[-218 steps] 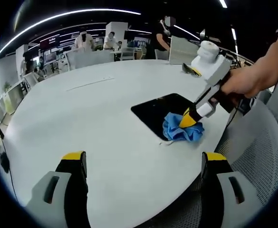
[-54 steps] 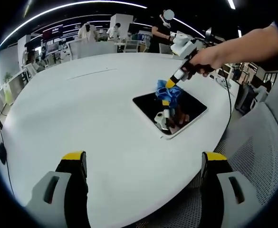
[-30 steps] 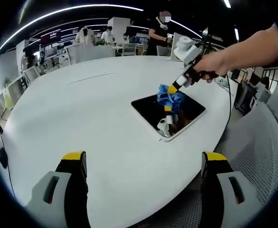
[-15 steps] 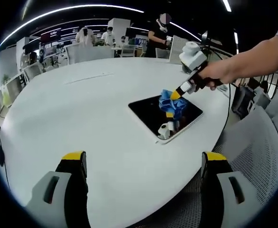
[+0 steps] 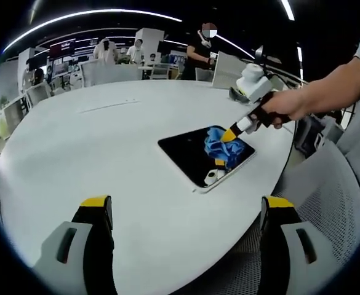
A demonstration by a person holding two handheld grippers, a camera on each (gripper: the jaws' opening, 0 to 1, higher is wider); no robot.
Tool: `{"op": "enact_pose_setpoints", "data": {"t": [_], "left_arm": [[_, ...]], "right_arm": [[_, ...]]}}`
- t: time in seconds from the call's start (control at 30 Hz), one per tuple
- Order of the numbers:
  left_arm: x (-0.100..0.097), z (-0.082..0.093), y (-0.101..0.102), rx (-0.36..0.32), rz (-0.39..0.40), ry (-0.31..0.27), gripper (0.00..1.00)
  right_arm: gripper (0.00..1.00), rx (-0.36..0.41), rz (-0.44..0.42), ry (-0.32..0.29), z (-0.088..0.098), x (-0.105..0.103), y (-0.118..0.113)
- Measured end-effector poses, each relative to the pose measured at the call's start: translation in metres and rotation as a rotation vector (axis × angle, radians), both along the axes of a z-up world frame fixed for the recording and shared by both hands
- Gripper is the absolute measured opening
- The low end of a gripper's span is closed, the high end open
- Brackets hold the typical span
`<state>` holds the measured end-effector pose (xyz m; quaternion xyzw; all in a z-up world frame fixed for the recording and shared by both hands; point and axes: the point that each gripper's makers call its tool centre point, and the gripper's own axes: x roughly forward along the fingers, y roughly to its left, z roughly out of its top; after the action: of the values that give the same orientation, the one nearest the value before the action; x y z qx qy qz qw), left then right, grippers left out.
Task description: Wipe the mirror surface with the cleaning cloth until all visible marks leave the cleaned area.
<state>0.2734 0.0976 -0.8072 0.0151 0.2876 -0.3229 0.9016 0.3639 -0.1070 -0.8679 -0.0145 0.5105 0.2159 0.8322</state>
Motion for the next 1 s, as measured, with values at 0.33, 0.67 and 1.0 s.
{"op": "enact_pose_setpoints", "data": {"t": [0.33,0.67,1.0], "left_arm": [[0.001,-0.002,0.005,0.019,0.015,-0.002,0.99],[0.002,0.000,0.004,0.022,0.011,-0.013,0.99],[0.000,0.001,0.003,0.027,0.014,-0.012,0.99]], "right_arm": [[0.00,0.020,0.007,0.010,0.000,-0.021,0.000],[0.00,0.065,-0.053,0.020,0.001,-0.038,0.000],[0.00,0.078,-0.066,0.031,0.001,-0.056,0.001]]}}
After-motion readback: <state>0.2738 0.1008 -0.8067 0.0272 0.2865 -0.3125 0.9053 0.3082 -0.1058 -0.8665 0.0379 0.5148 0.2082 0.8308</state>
